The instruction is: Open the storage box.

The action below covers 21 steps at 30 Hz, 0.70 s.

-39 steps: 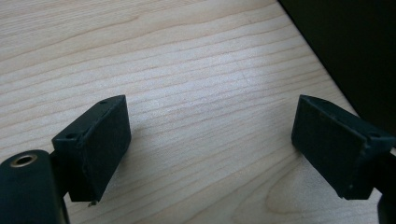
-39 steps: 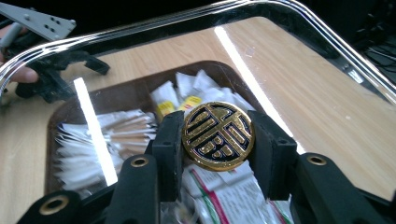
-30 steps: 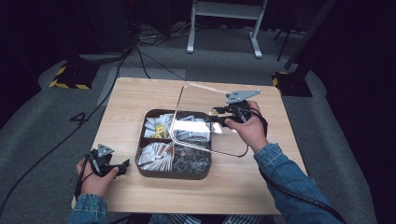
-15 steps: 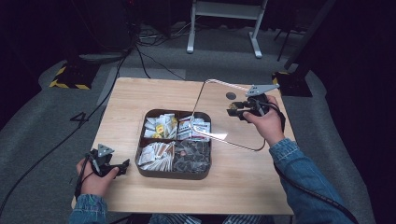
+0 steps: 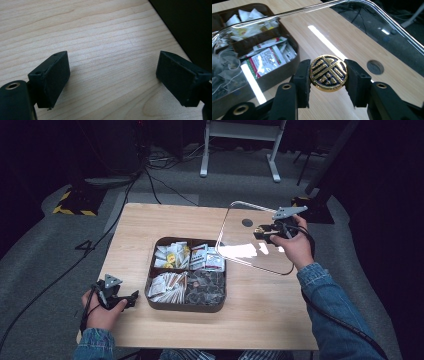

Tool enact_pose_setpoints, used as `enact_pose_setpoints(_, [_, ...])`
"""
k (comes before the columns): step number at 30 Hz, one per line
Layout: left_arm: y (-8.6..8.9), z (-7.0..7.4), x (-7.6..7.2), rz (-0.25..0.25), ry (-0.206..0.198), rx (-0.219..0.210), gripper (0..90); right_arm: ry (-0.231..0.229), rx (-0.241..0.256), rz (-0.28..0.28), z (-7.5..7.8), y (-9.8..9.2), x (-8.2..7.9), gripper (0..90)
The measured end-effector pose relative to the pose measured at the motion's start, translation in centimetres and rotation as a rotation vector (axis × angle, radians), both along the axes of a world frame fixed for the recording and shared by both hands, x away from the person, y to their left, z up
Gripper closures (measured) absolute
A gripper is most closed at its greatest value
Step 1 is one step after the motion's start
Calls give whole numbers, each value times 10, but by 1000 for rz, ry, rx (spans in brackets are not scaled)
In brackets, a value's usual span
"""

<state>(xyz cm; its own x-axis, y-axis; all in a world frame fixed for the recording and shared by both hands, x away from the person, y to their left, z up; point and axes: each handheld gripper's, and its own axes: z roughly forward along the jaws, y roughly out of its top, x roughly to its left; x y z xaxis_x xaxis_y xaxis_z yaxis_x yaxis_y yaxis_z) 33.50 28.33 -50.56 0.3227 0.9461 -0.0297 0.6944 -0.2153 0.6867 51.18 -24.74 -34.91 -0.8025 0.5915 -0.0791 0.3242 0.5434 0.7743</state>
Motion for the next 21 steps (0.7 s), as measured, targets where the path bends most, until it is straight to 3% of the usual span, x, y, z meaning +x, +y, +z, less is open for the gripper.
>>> enact_pose_setpoints(6, [0, 0, 0, 0, 0, 0, 123, 24, -10, -71, -11, -24, 11, 586])
enact_pose_setpoints(21, [0, 0, 0, 0, 0, 0, 123, 77, -3, -162, -47, -60, 27, 586])
